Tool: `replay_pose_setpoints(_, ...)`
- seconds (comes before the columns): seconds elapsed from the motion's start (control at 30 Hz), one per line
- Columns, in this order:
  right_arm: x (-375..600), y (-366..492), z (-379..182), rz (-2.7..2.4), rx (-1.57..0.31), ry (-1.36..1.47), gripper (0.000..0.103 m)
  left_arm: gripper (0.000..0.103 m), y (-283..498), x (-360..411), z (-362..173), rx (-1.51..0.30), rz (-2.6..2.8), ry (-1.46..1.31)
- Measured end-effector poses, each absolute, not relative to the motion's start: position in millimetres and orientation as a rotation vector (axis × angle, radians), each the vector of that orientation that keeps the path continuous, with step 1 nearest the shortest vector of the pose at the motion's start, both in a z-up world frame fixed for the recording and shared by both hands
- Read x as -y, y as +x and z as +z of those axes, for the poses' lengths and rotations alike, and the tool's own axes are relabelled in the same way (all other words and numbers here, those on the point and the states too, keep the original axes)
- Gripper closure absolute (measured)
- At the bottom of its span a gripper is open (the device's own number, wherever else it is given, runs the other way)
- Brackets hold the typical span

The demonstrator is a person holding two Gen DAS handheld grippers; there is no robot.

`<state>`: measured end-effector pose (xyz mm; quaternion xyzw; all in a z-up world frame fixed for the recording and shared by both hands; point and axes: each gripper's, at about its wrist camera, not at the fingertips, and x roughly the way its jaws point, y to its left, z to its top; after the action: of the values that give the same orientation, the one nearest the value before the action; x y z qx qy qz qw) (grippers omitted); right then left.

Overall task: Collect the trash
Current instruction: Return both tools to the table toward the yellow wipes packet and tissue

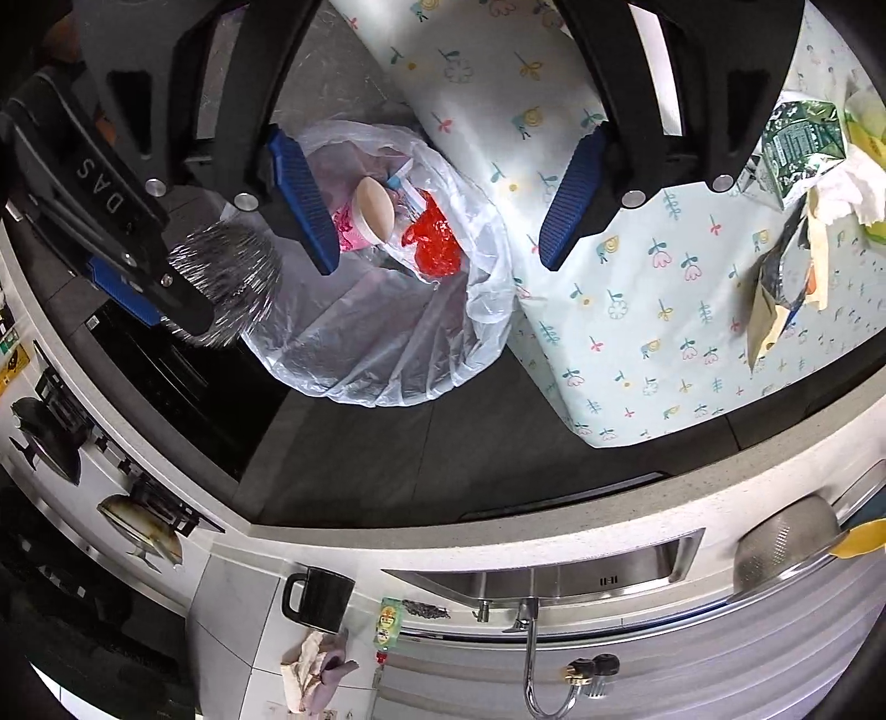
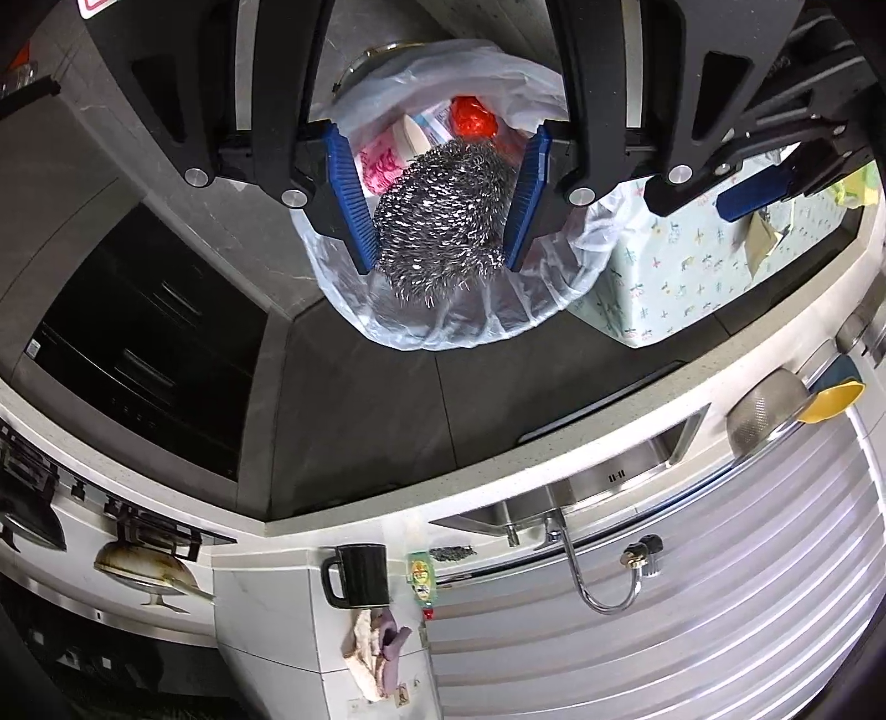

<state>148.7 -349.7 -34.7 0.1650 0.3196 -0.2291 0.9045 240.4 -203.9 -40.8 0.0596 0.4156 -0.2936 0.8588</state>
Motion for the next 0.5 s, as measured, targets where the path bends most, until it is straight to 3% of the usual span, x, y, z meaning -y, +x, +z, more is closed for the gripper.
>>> replay_pose_setpoints(0.5, 323.4, 145.6, -6.9, -0.444, -0.621, 0.325, 0.047, 0.028, 238.5, 174.1, -27.8, -0.853, -0.584, 0.1)
